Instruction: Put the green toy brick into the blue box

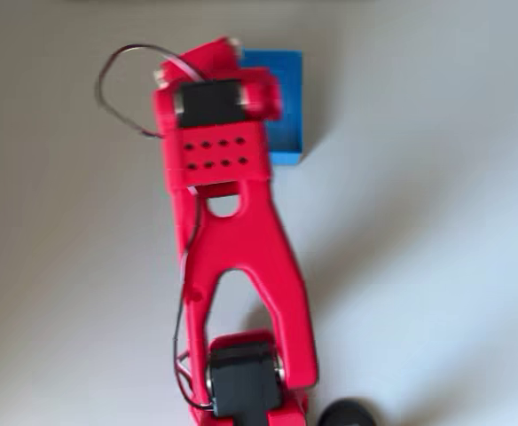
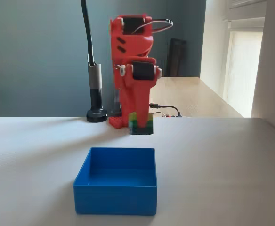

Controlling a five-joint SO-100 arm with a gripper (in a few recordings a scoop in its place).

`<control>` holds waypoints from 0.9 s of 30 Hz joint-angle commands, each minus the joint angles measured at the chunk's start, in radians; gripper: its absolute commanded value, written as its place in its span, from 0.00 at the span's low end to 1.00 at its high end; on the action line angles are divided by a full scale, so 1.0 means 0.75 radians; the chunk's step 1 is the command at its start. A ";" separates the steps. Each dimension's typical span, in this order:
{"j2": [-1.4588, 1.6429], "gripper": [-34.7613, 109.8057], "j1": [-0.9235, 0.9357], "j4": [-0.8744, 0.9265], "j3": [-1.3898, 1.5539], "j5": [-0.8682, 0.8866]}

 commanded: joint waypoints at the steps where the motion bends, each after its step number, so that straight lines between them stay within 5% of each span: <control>1: 0.119 0.24 0.061 -0.025 -0.037 0.006; 27: -0.356 0.24 0.147 -0.039 -0.215 0.129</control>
